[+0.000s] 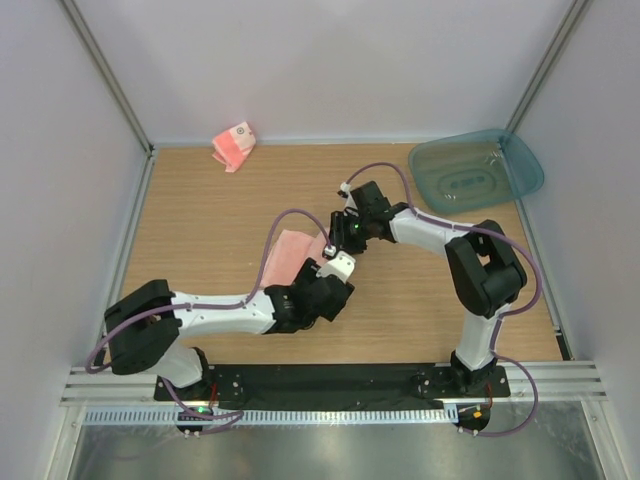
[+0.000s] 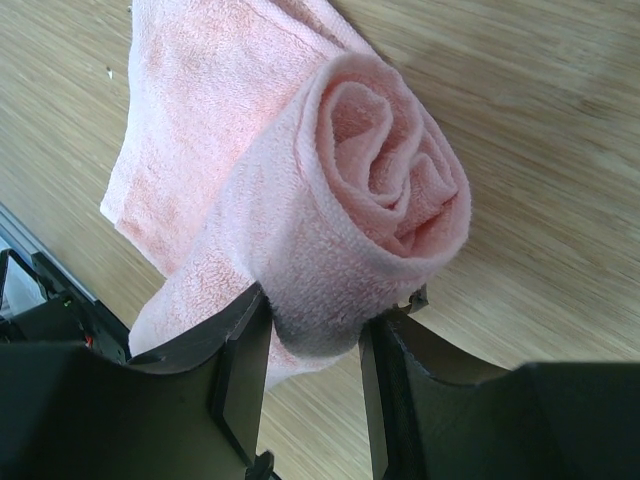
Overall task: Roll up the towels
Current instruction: Roll the towel
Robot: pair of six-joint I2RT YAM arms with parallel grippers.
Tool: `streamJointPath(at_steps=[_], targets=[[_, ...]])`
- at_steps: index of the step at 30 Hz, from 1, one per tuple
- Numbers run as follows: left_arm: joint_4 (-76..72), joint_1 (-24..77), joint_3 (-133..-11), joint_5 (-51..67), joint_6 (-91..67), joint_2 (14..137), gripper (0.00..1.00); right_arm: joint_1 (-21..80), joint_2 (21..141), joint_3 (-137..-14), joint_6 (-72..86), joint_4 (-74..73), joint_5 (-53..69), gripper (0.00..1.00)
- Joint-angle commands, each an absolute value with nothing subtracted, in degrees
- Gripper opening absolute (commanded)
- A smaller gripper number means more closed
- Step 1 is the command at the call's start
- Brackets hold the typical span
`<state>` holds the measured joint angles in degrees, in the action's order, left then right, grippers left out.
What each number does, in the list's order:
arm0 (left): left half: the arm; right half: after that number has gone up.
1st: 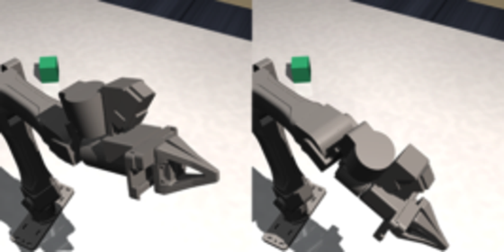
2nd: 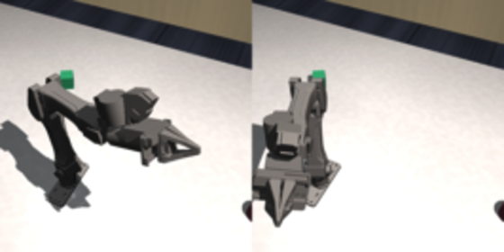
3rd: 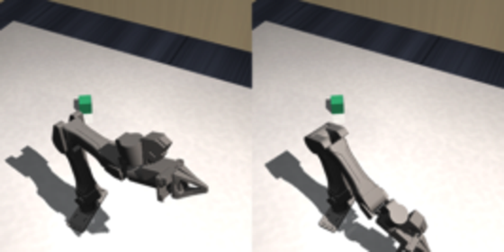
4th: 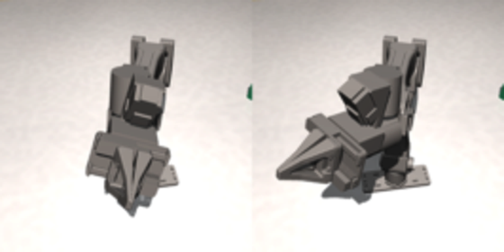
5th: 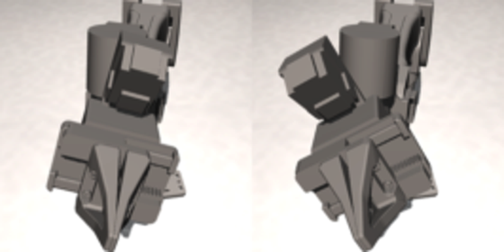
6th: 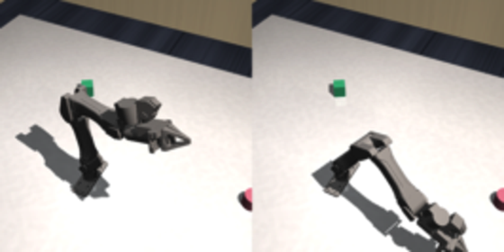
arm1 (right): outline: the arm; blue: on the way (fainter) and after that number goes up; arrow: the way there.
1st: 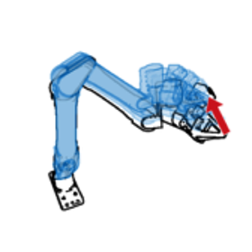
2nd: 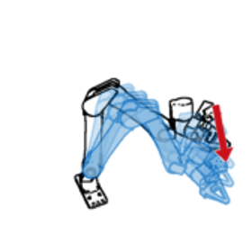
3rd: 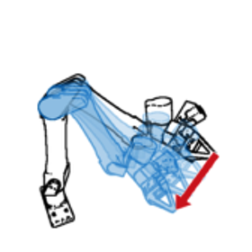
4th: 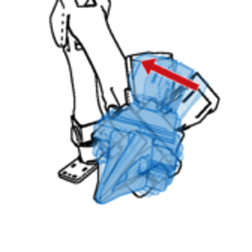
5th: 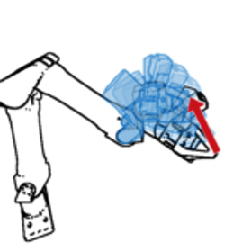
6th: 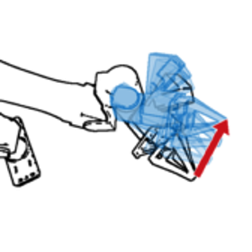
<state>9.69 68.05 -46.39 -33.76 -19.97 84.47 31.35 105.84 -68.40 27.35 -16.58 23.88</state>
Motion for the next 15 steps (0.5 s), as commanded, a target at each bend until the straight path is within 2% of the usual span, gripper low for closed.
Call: streamJointPath(at_steps=[1,9,15], targets=[[6.95,67.32,-47.29,-36.56,-19.77,86.39,0.77,31.38,106.70,-70.58,26.46,-17.32,24.61,0.44],[6.94,67.24,-44.48,-37.79,-24.25,88.59,0.77,31.29,108.37,-71.28,26.72,-16.61,25.49,0.44],[8.26,63.65,-41.31,-38.24,-30.84,87.37,0.81,30.85,109.16,-72.68,26.46,-16.96,26.28,0.44]])
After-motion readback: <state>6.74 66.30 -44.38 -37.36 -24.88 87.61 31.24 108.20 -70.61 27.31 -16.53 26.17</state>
